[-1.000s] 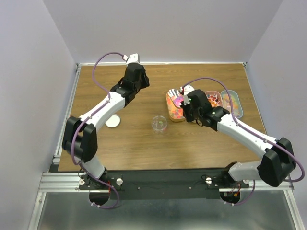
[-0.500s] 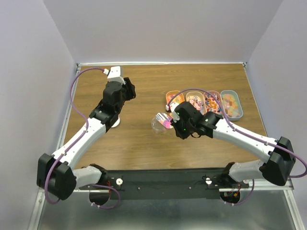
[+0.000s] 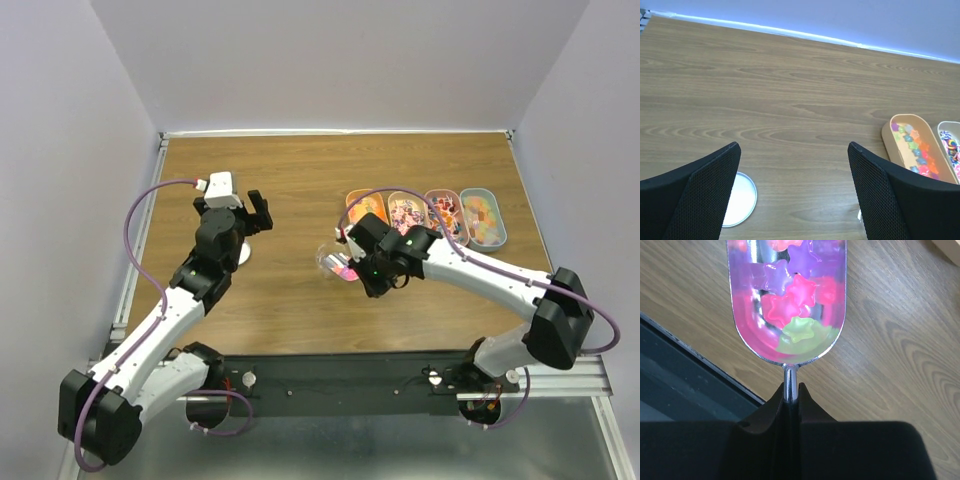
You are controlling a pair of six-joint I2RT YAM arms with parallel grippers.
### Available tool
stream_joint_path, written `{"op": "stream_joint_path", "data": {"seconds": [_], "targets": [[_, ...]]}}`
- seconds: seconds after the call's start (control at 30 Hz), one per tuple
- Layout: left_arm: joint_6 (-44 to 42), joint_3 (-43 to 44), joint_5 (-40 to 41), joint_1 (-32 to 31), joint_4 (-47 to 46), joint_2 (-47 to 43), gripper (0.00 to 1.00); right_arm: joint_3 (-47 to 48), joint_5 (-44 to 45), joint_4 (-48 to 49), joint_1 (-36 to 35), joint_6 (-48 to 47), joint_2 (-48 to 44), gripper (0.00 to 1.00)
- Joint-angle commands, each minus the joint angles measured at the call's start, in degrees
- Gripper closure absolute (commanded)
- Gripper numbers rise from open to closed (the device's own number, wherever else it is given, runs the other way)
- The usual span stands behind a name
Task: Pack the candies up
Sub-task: Place the fake candies in the packing bottle.
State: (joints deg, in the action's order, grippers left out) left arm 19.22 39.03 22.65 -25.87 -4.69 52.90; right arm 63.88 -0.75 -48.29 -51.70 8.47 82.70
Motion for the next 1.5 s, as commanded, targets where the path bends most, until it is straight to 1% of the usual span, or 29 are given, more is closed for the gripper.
{"op": "stream_joint_path", "data": {"seconds": [0.0,0.27,0.3,0.43,0.83,0.93,1.03,1.2,1.3,1.47], "targets": [[-1.64,-2.02,3.54,0.38,-1.9,-2.1,0.04,4.23,0.4,-3.99,-0.5,0.23,2.55,0.99],[-3.05,-2.99,4.5,0.38,-2.78,-2.63,0.05,10.65,0.4,-9.97,-0.5,0.58,9.23,0.99],[-3.14,-3.16,4.59,0.38,-2.87,-2.63,0.04,11.26,2.06,-11.54,-0.5,0.67,9.67,0.99],[-3.49,-3.34,4.77,0.38,-3.57,-2.9,0.04,13.99,2.25,-14.54,-0.42,1.46,11.34,0.99],[-3.49,-3.6,3.8,0.38,-4.72,-2.81,0.04,27.79,1.11,-24.21,-0.42,4.01,19.6,0.99],[-3.58,-3.6,3.8,0.38,-4.89,-2.98,0.05,29.11,1.02,-25.71,-0.33,4.89,20.66,0.99],[-3.67,-3.69,3.71,0.38,-4.98,-3.25,0.05,28.76,-1.7,-26.33,-0.33,5.68,21.02,0.99],[-3.58,-3.69,3.45,0.38,-5.33,-3.25,0.04,28.67,-2.94,-28.34,-0.42,6.82,21.45,0.99],[-3.58,-3.69,3.36,0.38,-5.33,-3.25,0.05,31.47,-3.38,-31.23,-0.33,7.17,22.68,0.99],[-3.67,-3.78,3.27,0.38,-5.59,-3.42,0.05,33.15,-4.08,-31.34,-0.33,7.35,23.39,0.99]]}}
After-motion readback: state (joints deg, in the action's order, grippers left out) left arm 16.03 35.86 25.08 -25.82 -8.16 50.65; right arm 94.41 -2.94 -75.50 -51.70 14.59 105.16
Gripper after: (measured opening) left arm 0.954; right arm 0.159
